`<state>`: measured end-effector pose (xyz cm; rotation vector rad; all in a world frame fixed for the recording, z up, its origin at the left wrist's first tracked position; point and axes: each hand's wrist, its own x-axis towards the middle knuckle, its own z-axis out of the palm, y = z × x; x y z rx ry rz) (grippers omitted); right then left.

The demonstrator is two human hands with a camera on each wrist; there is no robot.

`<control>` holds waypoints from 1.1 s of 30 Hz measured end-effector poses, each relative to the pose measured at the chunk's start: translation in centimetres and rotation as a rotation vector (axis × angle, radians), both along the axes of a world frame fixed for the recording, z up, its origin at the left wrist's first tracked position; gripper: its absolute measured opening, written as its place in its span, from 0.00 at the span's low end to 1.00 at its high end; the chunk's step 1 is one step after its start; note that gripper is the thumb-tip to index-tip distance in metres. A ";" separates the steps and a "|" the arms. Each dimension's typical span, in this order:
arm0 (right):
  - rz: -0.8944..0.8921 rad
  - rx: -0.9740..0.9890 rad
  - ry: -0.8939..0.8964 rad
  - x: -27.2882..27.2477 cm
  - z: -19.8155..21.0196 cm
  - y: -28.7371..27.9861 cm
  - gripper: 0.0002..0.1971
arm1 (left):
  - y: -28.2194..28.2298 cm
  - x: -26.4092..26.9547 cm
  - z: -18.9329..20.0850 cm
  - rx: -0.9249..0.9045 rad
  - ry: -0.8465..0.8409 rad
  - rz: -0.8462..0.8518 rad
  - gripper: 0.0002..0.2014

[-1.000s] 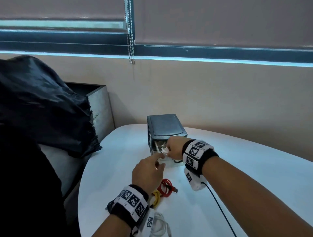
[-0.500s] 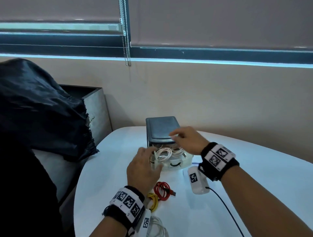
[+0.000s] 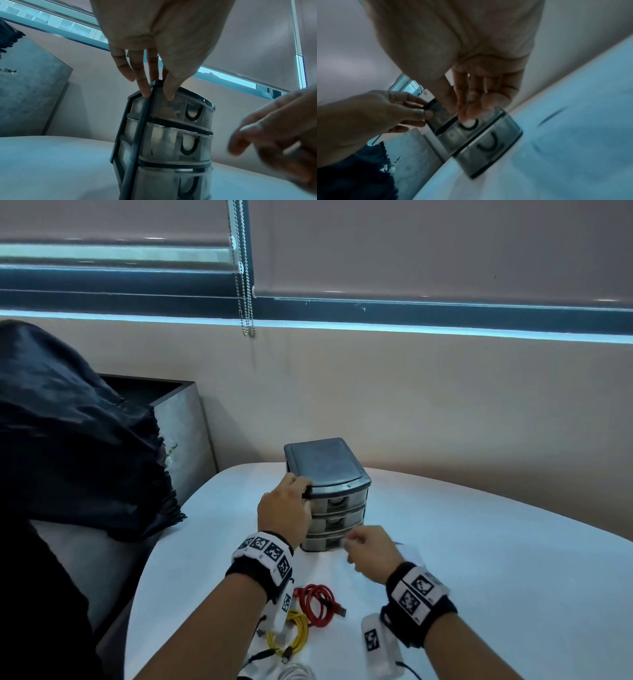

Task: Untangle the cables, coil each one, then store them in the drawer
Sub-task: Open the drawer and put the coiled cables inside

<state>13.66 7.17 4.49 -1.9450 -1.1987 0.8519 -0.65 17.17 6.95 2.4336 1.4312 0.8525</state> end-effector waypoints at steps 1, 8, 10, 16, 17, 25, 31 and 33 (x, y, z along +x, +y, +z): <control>-0.001 -0.063 0.117 -0.7 -0.2 0.6 0.08 | -0.1 0.1 0.0 0.002 0.002 -0.003 0.13; 0.064 -0.204 -0.409 -3.6 -2.1 2.8 0.31 | 0.4 -0.6 0.4 -0.017 0.020 -0.004 0.14; 0.127 -0.234 -0.555 -3.4 -1.9 2.5 0.38 | 0.5 -0.6 0.5 -0.021 0.016 0.011 0.13; 0.211 -0.122 -0.608 -3.3 -1.6 -2.5 0.22 | 0.3 -0.8 0.1 -0.004 0.003 0.049 0.13; 0.213 -0.074 -0.637 -3.6 -1.8 -3.8 0.21 | 0.1 -0.8 0.0 -0.001 0.000 0.049 0.13; 0.559 -0.099 -0.743 -4.5 -4.0 -6.9 0.22 | -0.6 -1.3 0.3 -0.020 0.035 0.027 0.14; 0.575 -0.160 -0.819 -3.6 -4.6 -7.3 0.14 | -2.3 -2.2 -2.4 0.099 0.000 -0.095 0.03; 0.591 -0.166 -0.782 -3.0 -4.5 -7.6 0.14 | -2.8 -2.3 -3.4 0.072 0.030 -0.089 0.03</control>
